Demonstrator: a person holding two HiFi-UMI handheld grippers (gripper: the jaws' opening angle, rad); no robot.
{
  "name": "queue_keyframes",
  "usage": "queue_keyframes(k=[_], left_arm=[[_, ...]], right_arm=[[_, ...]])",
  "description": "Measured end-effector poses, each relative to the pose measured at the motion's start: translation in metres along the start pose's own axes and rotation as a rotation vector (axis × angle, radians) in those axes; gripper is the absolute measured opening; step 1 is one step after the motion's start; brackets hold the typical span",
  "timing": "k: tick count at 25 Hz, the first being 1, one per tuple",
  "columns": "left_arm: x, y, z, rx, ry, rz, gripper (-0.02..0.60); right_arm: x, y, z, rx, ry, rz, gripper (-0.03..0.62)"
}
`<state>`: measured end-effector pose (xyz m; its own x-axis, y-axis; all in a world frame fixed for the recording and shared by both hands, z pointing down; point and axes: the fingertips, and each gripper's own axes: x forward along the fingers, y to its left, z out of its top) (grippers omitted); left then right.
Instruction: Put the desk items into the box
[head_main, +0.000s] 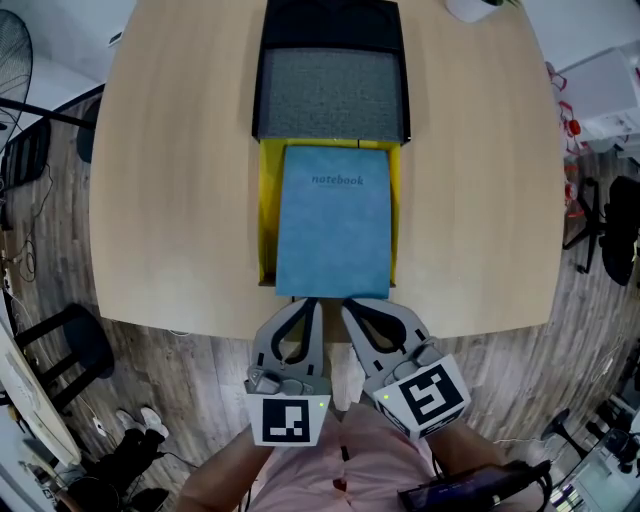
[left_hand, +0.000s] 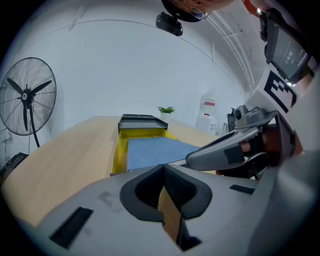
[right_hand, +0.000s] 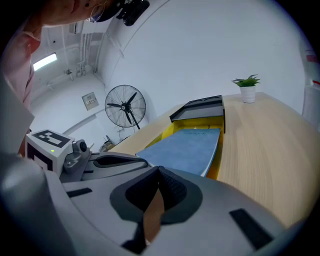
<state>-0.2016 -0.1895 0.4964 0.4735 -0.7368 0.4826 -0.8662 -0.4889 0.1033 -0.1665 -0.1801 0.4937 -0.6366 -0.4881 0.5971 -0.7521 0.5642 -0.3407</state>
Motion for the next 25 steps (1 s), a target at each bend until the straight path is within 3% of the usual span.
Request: queue_keyframes(k=[9,14,25], left_arm=[[0.015,0.0,0.005,-0.005,0.003,-0.002,0.011],[0.014,0.001,0.008,-0.151,0.021,0.011,0.011],[0.017,-0.001,0.011,-0.146,0.033,-0.001,0.011]], right_arm=[[-0.002,-0.012,0.004,0.032,-0.008,-0.024,0.002],[-0.006,-0.021,0.008,0.024,-0.034,-0.084,0.002],[-0.003,-0.037,0.011,0.041,-0.023,-0.127,0.002]])
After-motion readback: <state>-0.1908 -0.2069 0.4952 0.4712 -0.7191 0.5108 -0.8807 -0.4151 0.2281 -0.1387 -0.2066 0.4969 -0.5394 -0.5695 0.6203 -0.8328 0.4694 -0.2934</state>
